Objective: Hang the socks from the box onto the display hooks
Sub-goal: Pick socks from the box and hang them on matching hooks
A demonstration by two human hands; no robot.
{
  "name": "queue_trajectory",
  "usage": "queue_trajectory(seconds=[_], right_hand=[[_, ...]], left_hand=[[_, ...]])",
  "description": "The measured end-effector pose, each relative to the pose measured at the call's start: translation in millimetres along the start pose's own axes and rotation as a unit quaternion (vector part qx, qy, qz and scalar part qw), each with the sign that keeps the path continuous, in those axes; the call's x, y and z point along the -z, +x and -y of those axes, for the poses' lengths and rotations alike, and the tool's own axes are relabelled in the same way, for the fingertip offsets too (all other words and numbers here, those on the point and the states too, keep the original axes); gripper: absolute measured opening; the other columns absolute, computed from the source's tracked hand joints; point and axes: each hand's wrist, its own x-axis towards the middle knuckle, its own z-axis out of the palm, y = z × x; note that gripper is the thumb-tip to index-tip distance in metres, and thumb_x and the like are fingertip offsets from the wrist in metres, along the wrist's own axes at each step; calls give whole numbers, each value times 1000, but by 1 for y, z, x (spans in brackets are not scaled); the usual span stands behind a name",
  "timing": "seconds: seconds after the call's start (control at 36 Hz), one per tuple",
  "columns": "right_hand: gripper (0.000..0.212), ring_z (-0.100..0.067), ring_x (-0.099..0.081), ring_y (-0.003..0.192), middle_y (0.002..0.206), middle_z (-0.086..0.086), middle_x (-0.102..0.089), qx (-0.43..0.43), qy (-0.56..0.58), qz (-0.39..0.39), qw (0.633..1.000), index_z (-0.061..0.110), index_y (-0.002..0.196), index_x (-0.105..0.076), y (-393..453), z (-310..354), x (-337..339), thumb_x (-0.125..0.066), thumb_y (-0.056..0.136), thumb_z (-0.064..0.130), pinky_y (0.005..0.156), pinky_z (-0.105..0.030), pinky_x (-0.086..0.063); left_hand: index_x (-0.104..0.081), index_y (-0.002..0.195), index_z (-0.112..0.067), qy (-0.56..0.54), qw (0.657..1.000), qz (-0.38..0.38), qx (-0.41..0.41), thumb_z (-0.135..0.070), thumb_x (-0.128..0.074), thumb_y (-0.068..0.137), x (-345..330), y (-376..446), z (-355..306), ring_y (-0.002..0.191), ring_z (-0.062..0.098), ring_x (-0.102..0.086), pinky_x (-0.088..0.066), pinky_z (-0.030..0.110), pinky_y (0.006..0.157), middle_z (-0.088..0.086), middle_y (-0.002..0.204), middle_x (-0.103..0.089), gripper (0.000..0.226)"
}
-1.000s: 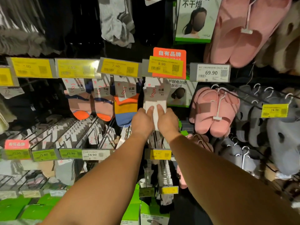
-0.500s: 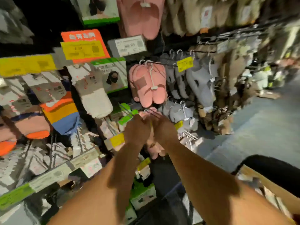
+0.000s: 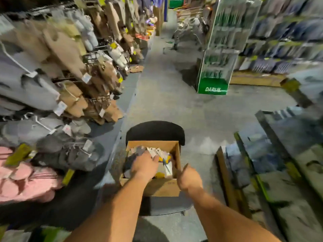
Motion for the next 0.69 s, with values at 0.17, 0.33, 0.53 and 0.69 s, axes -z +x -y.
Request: queue_trajectory(seconds=[0.17,0.33,0.53,0.69], right_hand=[[34,-30,-60,117,125,-14,-61,-7,-23,43,999,6,124,-46,47,-23,11,-48,99,29,92,-32,-46],[45,-29,-55,123,133,-16,-55,2,-42,96,994,1,138,-39,94,-12,-14,-45,100,24,98,-32,-44],[39,-30,-63,105,118,-18,-63,-49,-7,98,994,-1,121,-59,147,5,-66,-58,92,25,75,-30,-46],[44,-25,-52,125,135,-14,-53,-12,-71,161,984,3,138,-44,198,3,-113,-47,95,13,101,-27,-39]], left_hand=[[-57,127,-13,59,998,37,11,-47,-41,103,-44,36,-31,120,34,-59,-49,39,92,14,129,-63,44],[-56,127,-17,134,990,51,18,-41,-43,102,-67,88,-21,118,31,-62,-52,38,89,11,127,-65,37],[-54,131,-19,230,960,107,-120,-21,-44,101,-100,175,-30,119,27,-60,-50,36,91,7,128,-62,31],[-50,142,-20,313,898,164,-263,-21,-36,104,-156,239,-20,141,32,-31,-28,44,115,8,152,-40,41]])
